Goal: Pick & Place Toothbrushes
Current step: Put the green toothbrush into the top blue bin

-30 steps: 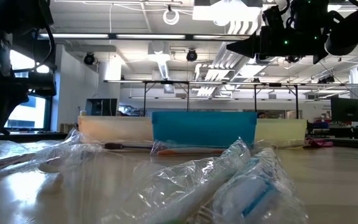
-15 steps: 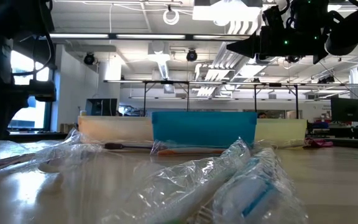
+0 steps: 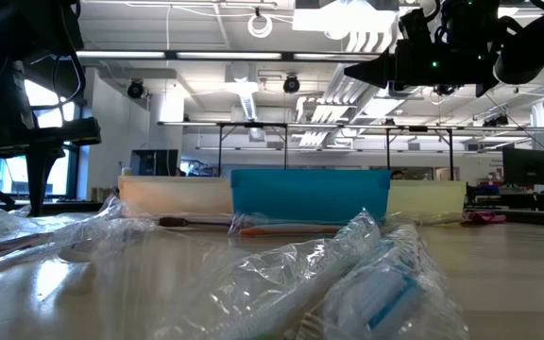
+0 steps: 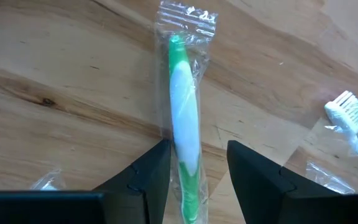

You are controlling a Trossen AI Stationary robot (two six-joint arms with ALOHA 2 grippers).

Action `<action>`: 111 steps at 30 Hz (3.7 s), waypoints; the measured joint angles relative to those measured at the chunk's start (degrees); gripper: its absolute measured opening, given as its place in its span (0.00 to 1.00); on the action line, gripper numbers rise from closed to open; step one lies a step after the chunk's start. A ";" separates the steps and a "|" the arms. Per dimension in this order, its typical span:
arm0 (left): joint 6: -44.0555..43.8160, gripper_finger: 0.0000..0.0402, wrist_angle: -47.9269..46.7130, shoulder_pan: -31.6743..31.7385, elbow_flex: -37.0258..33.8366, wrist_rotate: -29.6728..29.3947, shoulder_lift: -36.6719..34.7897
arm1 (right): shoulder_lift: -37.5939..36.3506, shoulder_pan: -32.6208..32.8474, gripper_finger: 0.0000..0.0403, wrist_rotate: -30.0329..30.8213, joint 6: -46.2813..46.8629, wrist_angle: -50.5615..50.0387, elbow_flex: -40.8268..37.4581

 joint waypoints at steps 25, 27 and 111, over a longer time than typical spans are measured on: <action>-3.48 0.38 -5.91 0.00 0.02 0.63 -0.02 | 0.00 0.00 0.01 0.00 -0.02 0.00 0.00; -3.44 0.38 -5.67 0.00 0.02 0.61 -0.02 | 0.00 0.00 0.01 -0.01 -0.01 0.01 0.00; 99.13 0.03 44.94 26.97 0.00 -17.81 -9.32 | 0.00 0.02 0.01 0.01 0.29 1.75 -0.02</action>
